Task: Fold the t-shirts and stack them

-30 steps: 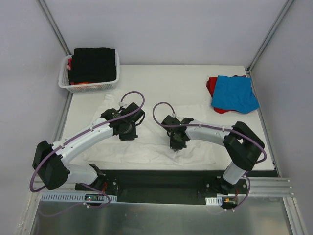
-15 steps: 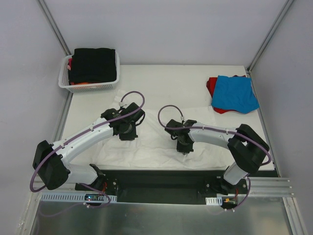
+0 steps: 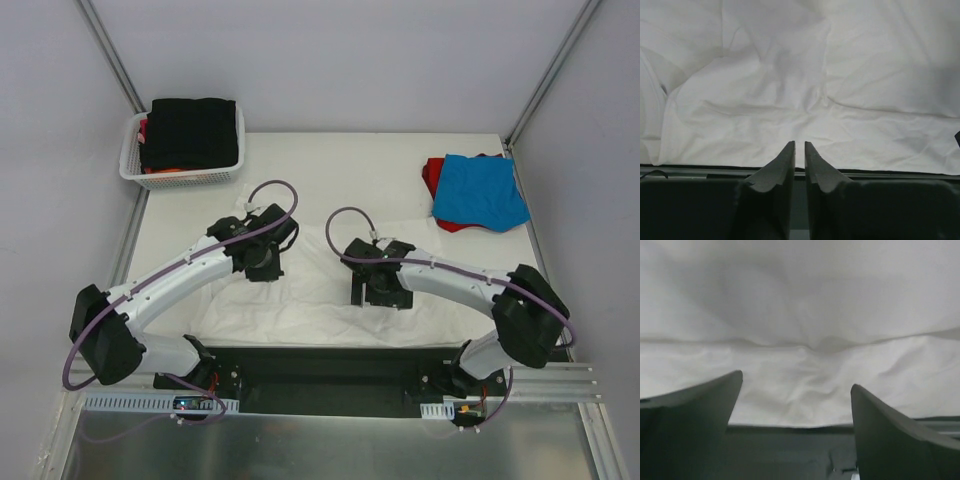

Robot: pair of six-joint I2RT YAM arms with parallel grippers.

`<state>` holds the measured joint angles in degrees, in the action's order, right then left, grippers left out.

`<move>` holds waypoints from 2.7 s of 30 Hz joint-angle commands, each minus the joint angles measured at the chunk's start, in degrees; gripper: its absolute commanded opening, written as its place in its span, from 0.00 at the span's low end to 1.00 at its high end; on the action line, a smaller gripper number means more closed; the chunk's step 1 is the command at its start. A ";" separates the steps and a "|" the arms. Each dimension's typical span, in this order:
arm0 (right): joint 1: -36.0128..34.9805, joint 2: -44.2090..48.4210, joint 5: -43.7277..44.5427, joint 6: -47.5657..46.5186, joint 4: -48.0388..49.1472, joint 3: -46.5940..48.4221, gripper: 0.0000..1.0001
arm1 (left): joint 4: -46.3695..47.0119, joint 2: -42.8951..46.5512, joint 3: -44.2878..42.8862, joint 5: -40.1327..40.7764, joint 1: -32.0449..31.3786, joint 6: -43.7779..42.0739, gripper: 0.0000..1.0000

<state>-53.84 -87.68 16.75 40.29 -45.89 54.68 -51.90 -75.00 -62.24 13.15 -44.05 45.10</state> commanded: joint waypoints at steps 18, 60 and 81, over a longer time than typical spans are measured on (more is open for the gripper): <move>7.17 15.95 0.74 -6.90 -7.37 2.29 0.99 | 4.43 -15.52 -3.07 -4.71 9.33 -4.67 0.81; 22.82 -10.48 -12.27 -27.46 -7.45 32.76 0.94 | 6.01 -43.56 -43.85 -6.45 32.71 -15.58 0.70; 22.99 19.90 -8.93 -21.75 -11.94 10.63 0.93 | 9.62 -61.75 -57.91 -28.98 40.71 -23.39 0.66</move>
<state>-30.85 -72.38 5.82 16.67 -54.39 68.55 -45.41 -132.38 -118.69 -13.10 -3.33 25.74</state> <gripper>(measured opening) 0.930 0.656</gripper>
